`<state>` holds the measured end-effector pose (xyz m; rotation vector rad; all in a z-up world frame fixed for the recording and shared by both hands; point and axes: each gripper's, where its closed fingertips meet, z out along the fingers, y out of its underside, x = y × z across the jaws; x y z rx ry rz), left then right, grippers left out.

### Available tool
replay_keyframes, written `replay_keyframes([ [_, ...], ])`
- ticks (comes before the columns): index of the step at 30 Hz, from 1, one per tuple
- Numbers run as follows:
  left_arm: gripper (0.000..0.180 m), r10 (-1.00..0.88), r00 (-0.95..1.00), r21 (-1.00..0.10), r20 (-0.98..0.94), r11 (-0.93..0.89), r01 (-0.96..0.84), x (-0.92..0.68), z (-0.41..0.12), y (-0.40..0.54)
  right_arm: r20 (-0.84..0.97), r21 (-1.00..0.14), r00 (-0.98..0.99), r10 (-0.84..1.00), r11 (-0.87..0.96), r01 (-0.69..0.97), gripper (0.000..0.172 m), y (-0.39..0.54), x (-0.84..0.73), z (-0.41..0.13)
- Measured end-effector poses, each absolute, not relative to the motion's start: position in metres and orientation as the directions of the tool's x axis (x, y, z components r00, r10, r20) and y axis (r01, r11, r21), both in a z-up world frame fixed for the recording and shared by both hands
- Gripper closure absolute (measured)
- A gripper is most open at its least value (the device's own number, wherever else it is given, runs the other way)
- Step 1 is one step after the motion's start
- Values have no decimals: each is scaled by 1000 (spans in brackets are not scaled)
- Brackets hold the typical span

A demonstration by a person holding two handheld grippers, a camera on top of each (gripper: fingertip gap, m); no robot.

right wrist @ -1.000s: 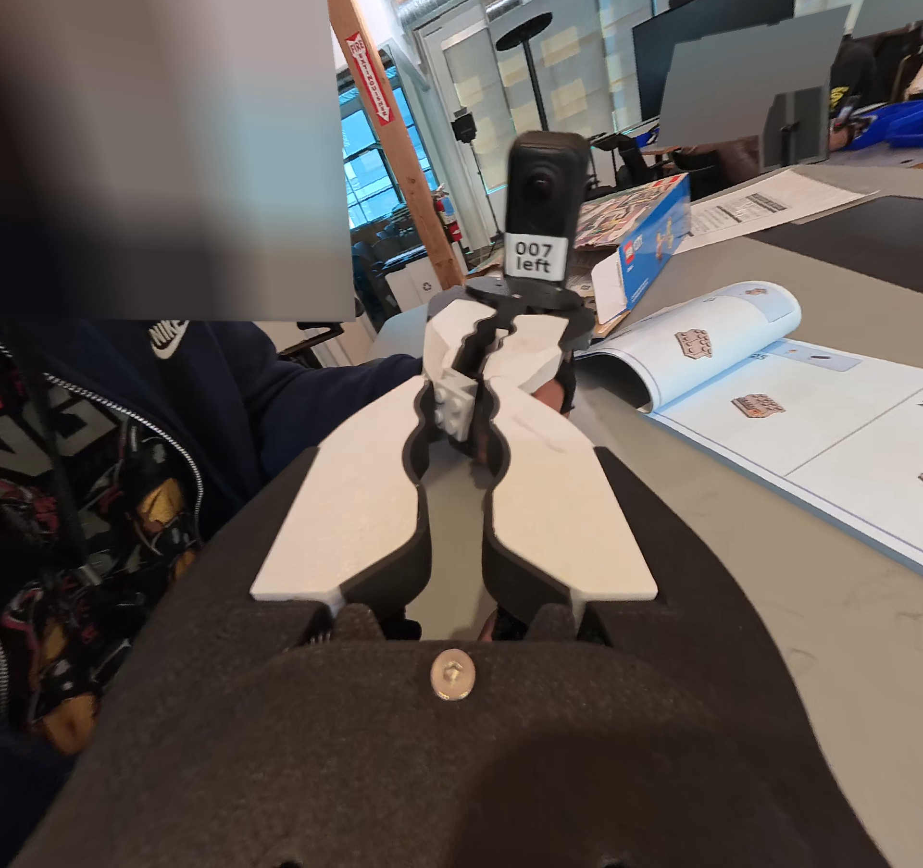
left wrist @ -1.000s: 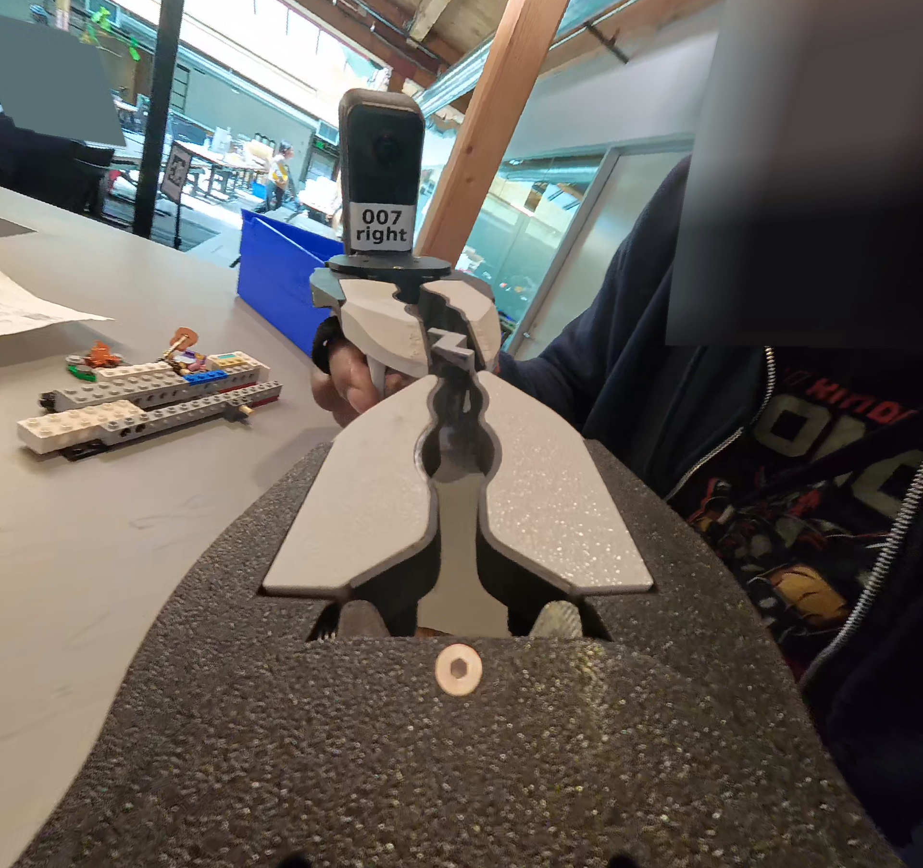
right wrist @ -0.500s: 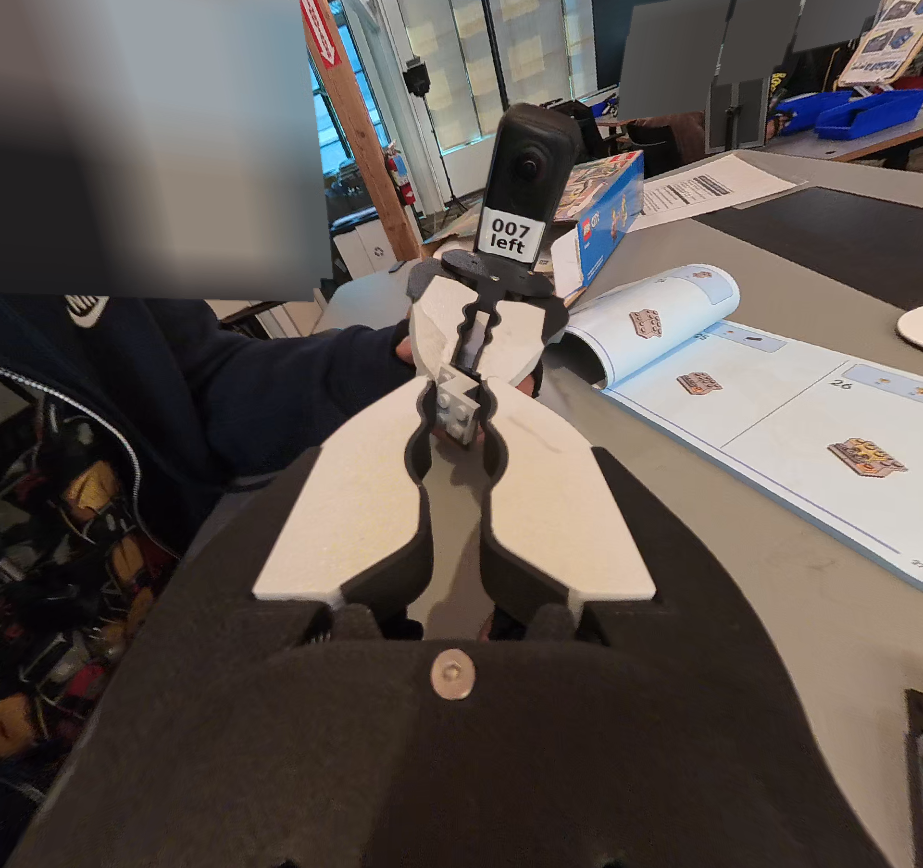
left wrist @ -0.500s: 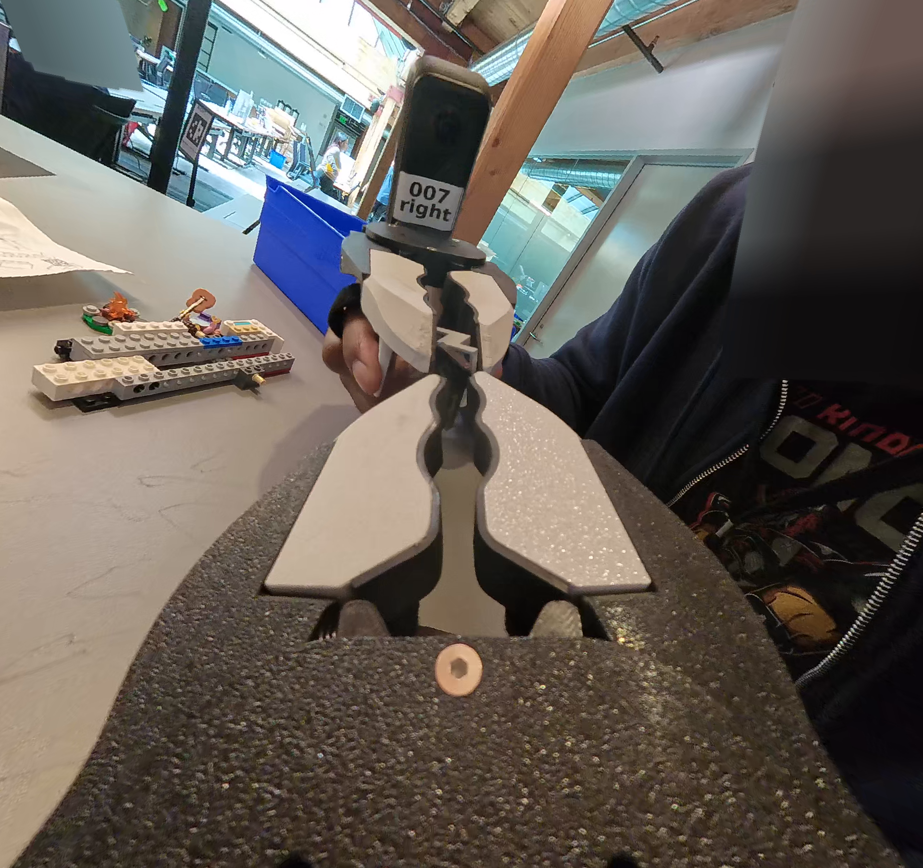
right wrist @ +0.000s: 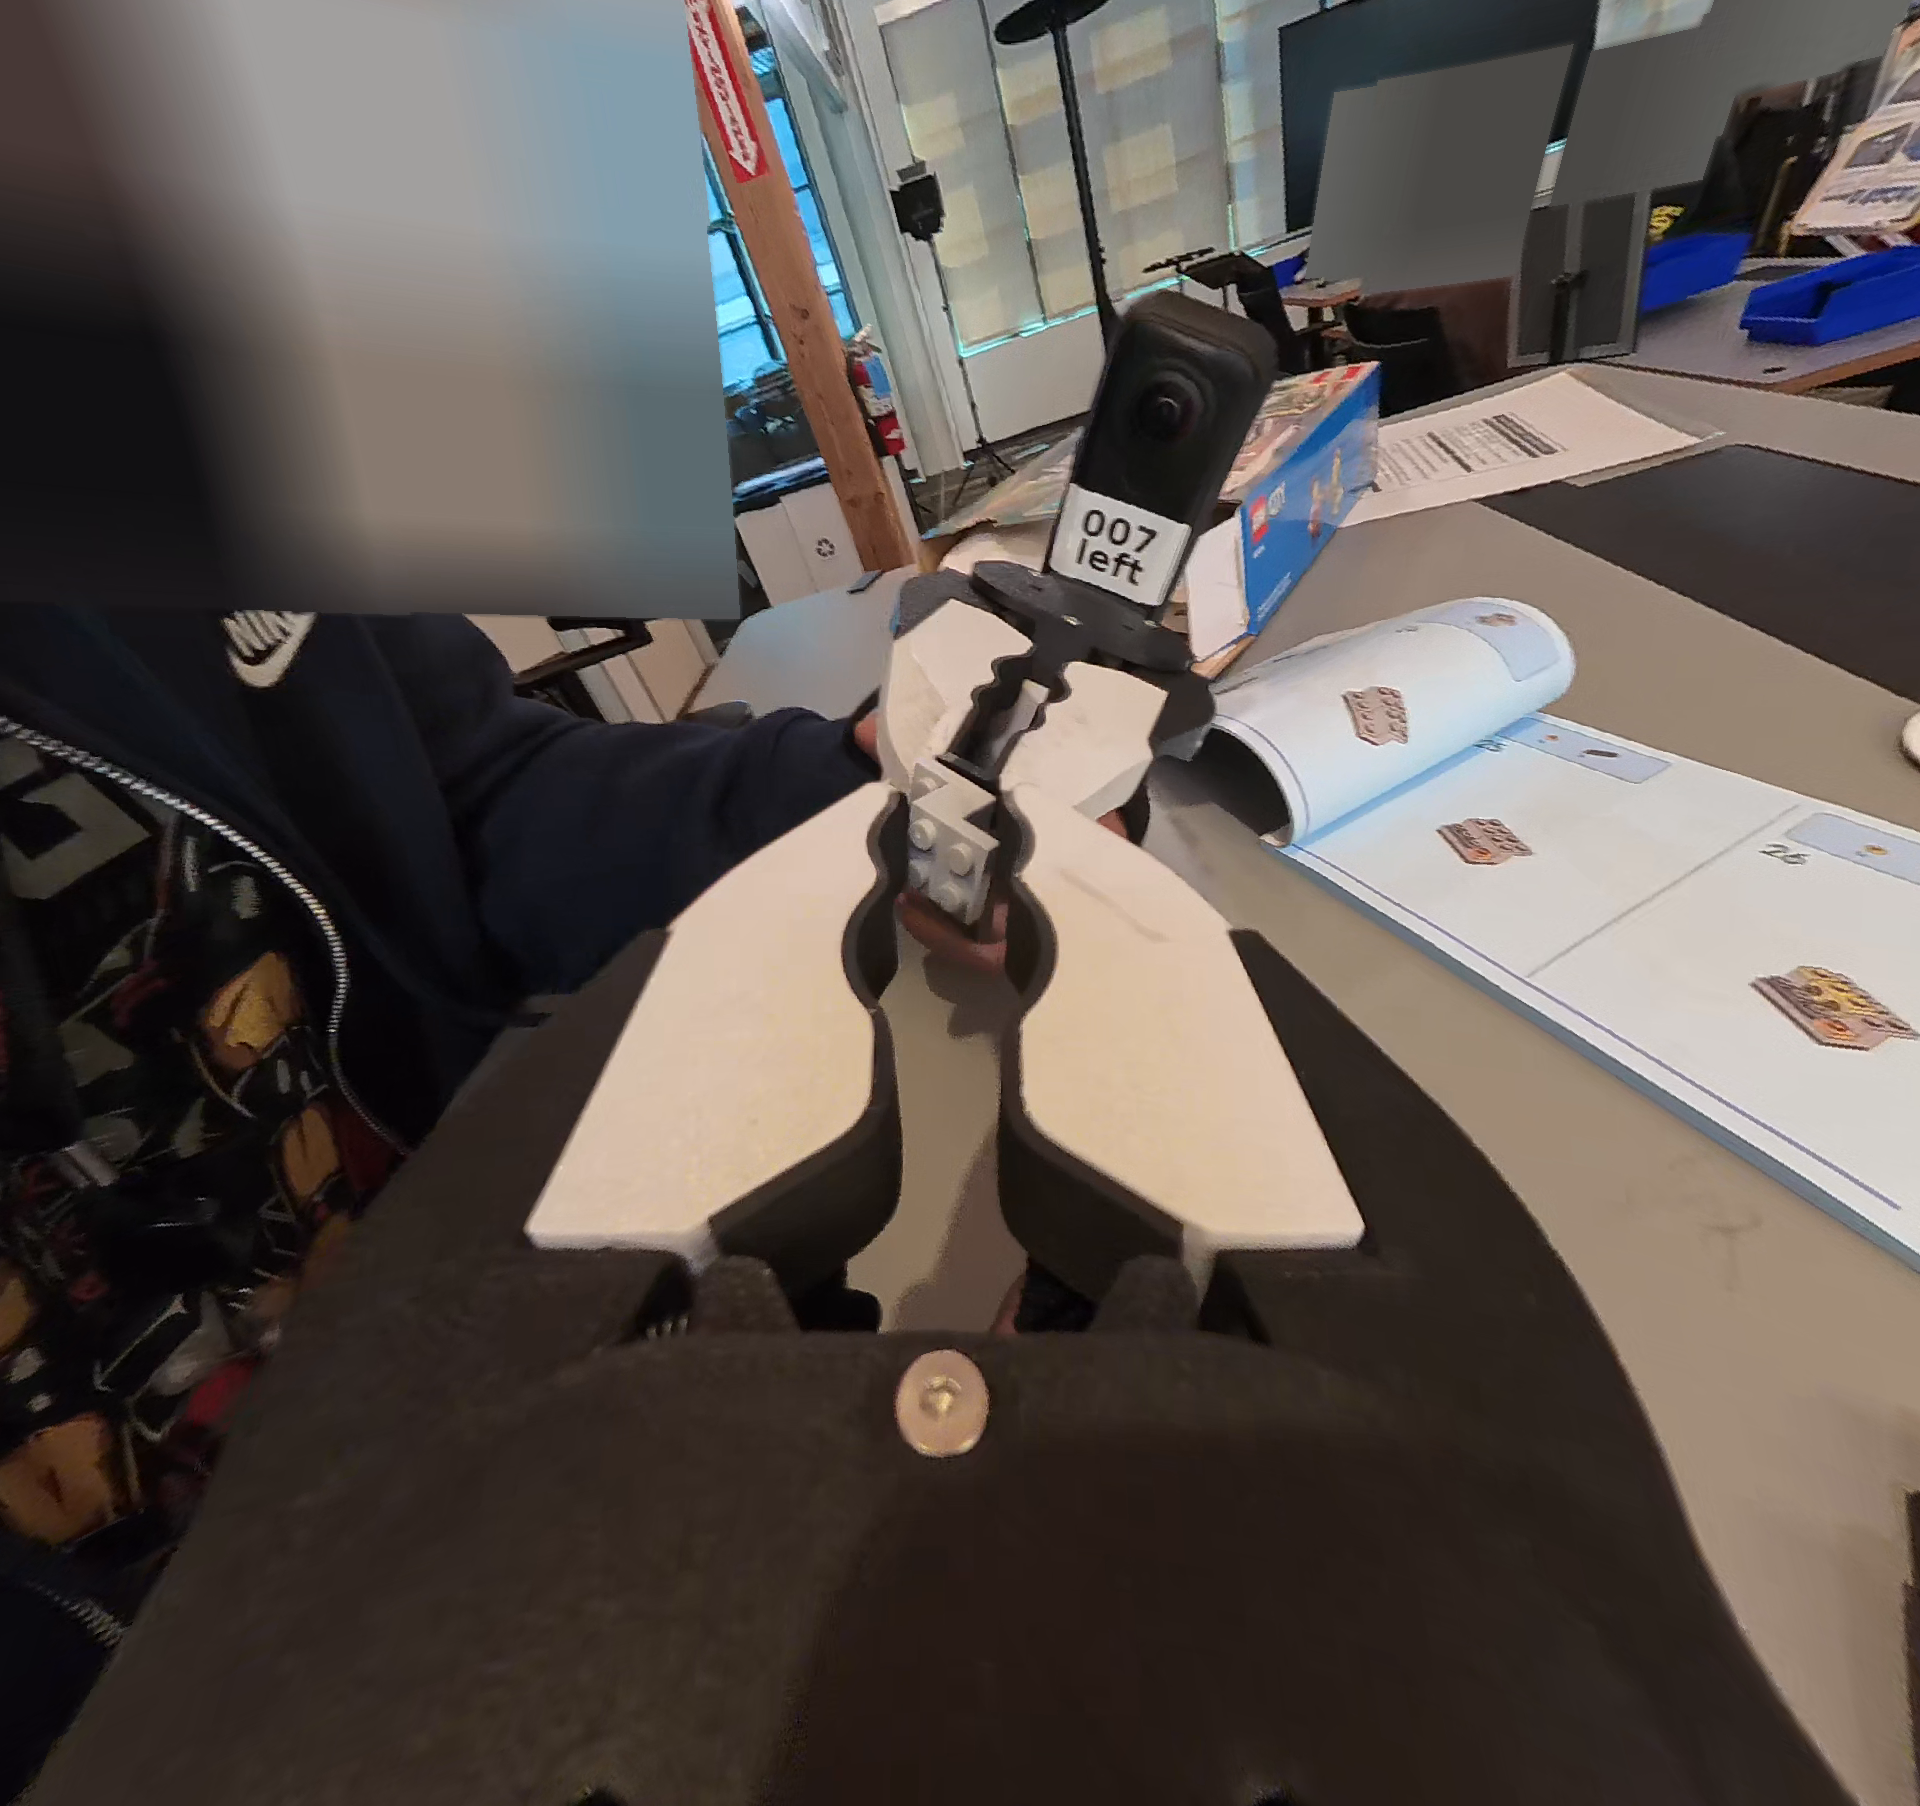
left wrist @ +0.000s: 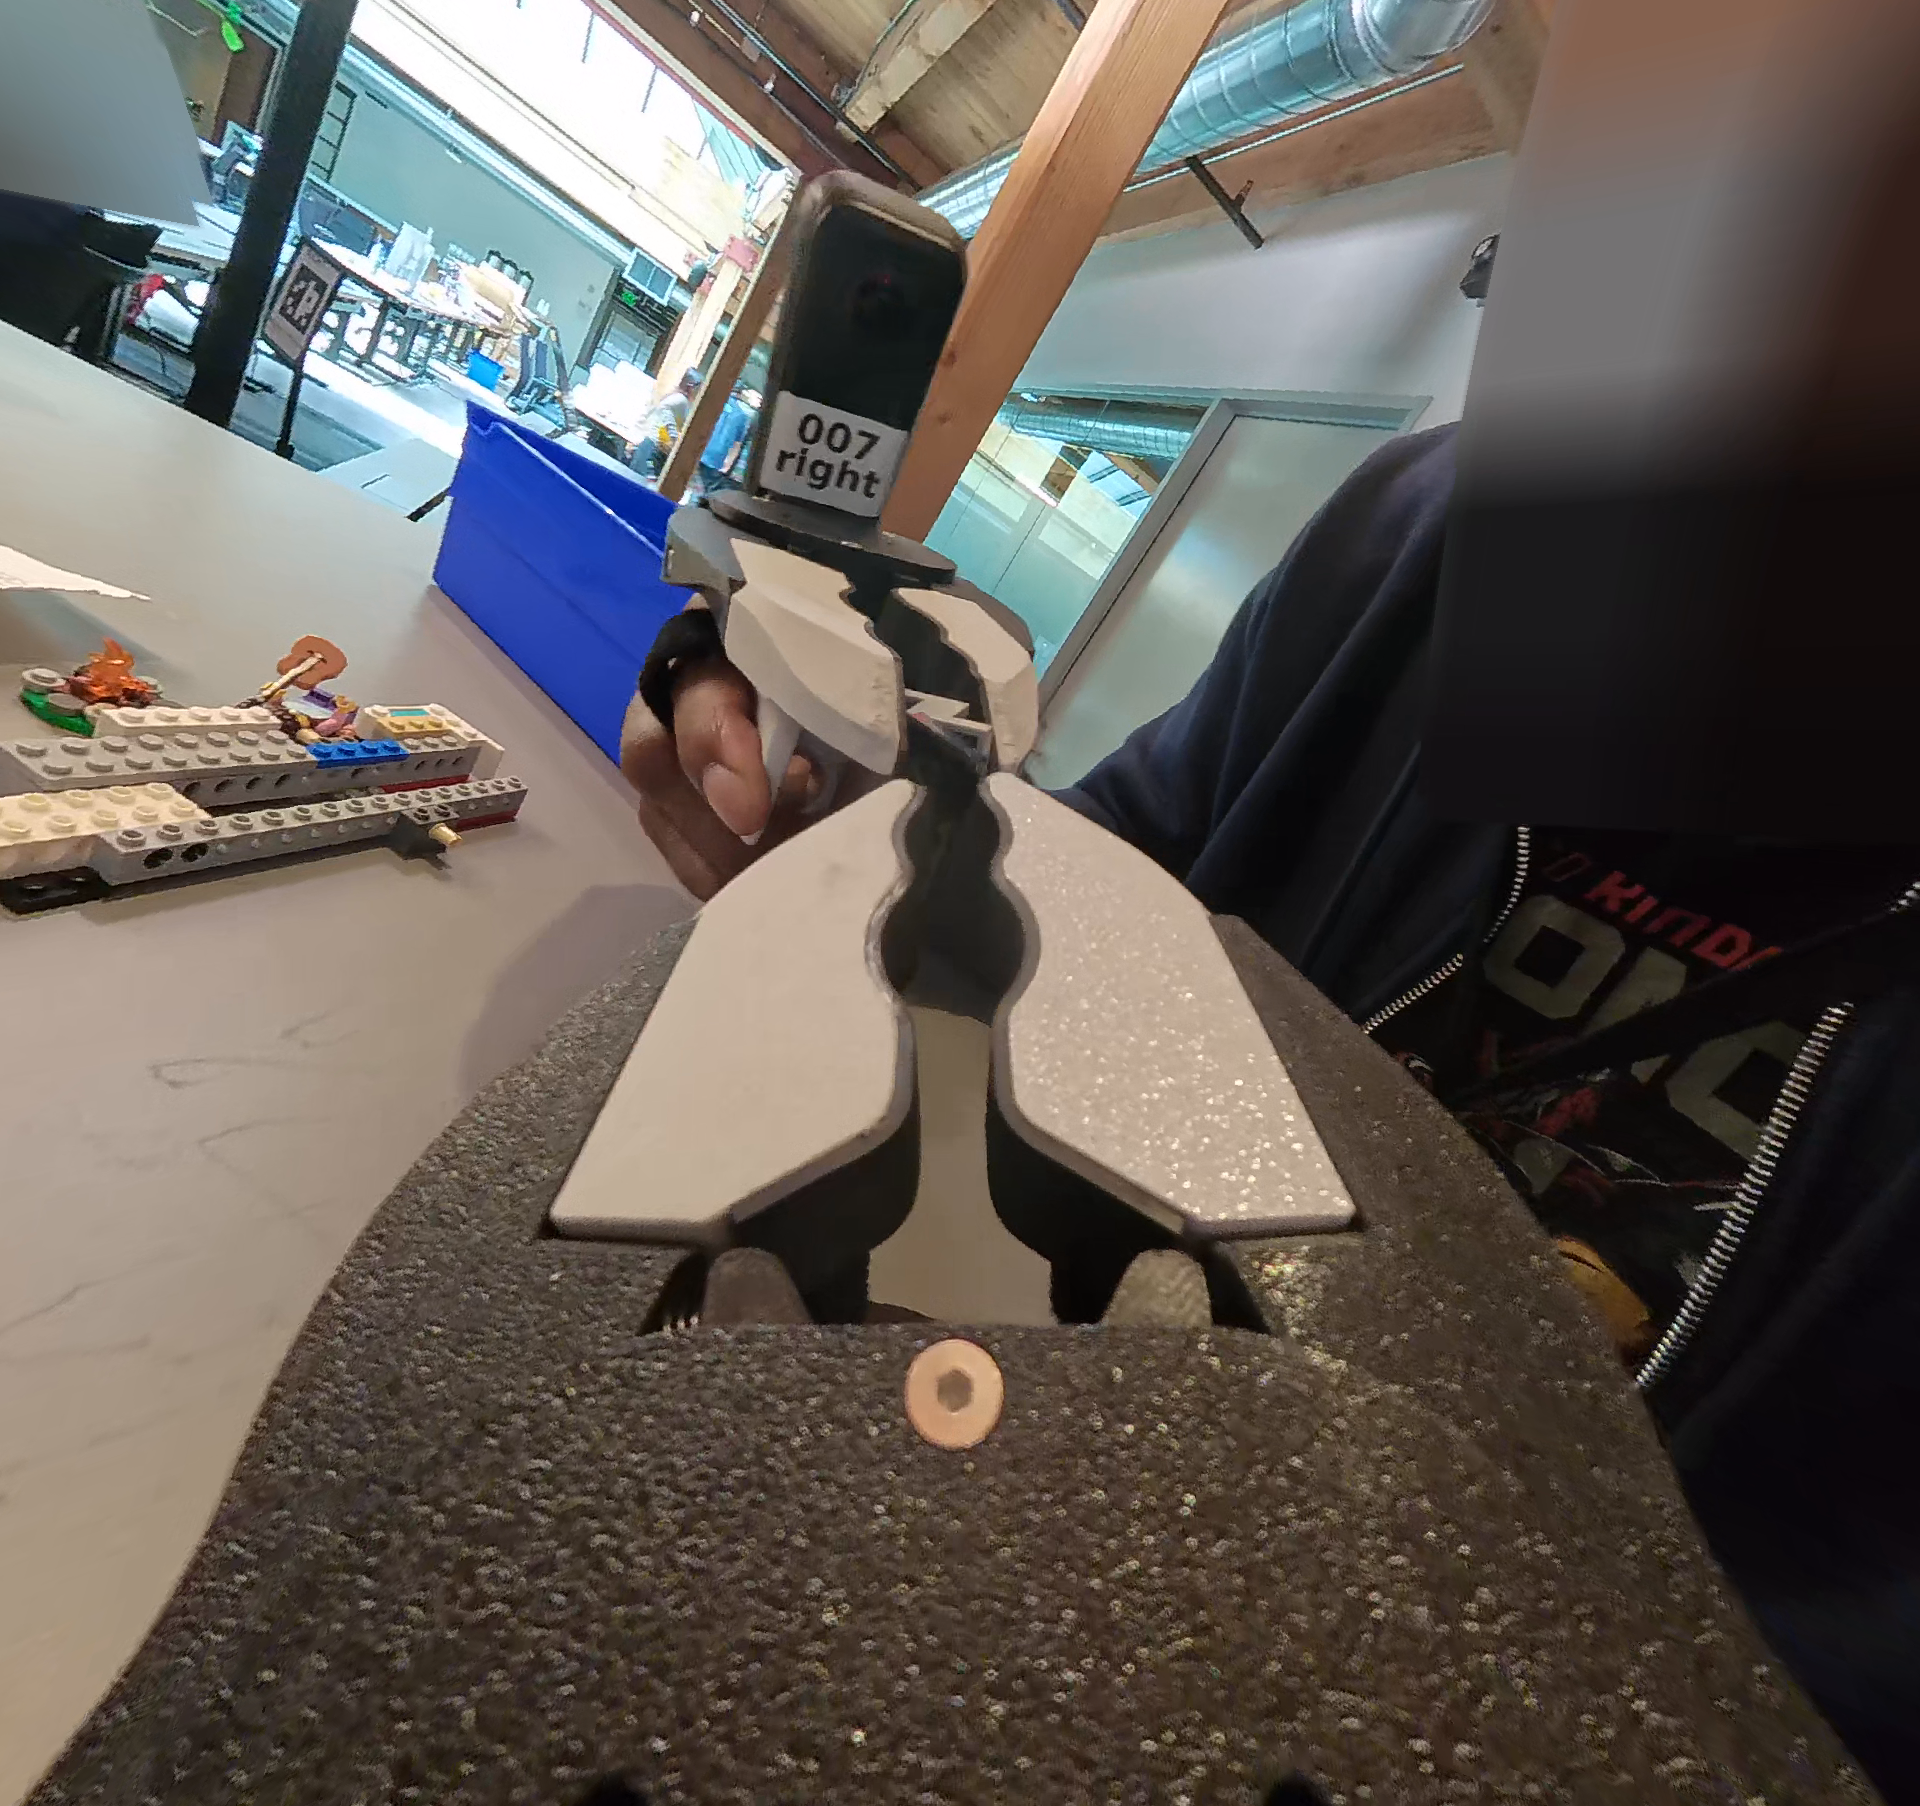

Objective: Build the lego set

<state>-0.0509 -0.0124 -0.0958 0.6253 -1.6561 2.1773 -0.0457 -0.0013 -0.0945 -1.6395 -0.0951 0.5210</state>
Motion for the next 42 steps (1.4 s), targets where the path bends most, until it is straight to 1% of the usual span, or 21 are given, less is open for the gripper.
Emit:
replay_keyframes([
  [4,177,-91,-835,-826,543,-239,-511,-42,-104,-10,-192,-970,944,270,-201,-140,156,0,-37,-104],
  [6,177,-111,-833,-831,542,-219,-511,-41,-107,-10,-159,-970,954,255,-220,-103,156,0,-37,-107],
  [12,176,-164,-839,-853,519,-164,-495,-43,-114,-10,-142,-962,959,247,-264,-75,155,2,-38,-115],
  [20,171,-142,-848,-858,510,-154,-490,-48,-115,-12,-160,-955,947,277,-285,-78,155,1,-44,-119],
  [27,171,-190,-836,-857,515,-134,-497,-44,-119,-11,-109,-952,962,250,-306,-28,156,2,-41,-124],
  [34,165,-177,-796,-815,579,-164,-556,-39,-122,-10,13,-944,982,186,-323,73,156,4,-33,-128],
  [37,159,-188,-775,-796,604,-173,-579,-35,-125,-9,73,-933,987,144,-340,119,156,6,-26,-132],
  [42,159,-233,-770,-804,594,-158,-573,-30,-129,-10,148,-918,982,117,-352,181,156,6,-21,-135],
])
